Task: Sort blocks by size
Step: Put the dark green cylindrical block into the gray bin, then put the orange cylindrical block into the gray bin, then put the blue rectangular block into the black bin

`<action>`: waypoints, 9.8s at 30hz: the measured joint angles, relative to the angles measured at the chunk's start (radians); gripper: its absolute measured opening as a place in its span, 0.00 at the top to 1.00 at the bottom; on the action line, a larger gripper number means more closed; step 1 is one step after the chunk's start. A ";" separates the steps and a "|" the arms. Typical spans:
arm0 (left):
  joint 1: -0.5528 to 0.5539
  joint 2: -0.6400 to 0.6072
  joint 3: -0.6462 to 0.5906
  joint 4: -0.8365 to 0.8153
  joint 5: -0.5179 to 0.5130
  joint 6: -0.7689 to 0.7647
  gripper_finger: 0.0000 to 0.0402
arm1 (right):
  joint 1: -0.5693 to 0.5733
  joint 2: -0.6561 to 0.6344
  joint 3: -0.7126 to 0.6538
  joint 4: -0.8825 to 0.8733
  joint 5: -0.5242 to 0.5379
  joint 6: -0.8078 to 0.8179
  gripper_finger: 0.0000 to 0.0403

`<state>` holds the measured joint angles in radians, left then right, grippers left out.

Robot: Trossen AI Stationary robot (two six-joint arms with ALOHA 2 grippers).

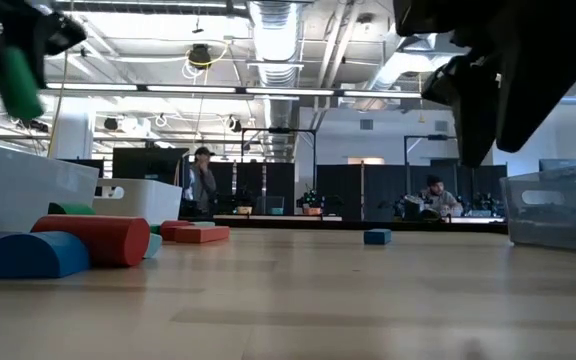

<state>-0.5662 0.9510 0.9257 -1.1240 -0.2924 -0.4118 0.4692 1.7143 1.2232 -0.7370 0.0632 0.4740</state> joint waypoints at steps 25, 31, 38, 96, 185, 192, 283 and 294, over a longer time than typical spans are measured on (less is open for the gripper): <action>0.023 0.194 -0.141 -0.074 0.074 -0.156 0.68 | 0.100 -0.002 0.000 -0.271 0.171 0.111 0.42; 0.023 0.193 -0.183 -0.057 0.038 -0.180 0.64 | 0.133 -0.002 0.000 -0.326 0.171 0.179 0.42; 0.023 0.193 -0.196 -0.053 -0.020 -0.202 0.45 | 0.165 -0.002 0.000 -0.343 0.171 0.235 0.42; 0.023 0.193 -0.104 0.012 -0.029 -0.116 0.28 | 0.220 -0.117 -0.290 -0.069 0.202 0.462 0.59; 0.371 0.458 -0.145 1.366 0.648 0.216 0.65 | -0.100 0.107 0.158 0.715 0.221 -0.629 0.60; 0.371 0.458 -0.145 1.358 0.646 0.222 0.71 | -0.100 0.107 0.158 0.708 0.222 -0.620 0.56; 0.168 -0.205 -0.412 1.031 0.017 0.346 0.59 | -0.250 0.103 0.156 -0.251 0.290 -0.404 0.39; 0.168 -0.205 -0.418 1.116 0.022 0.481 0.59 | -0.437 0.102 0.059 -0.182 0.207 -0.696 0.39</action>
<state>-0.3981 0.7456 0.5072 -0.0077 -0.2707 0.0692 0.0327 1.8168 1.2826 -0.9195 0.2697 -0.2220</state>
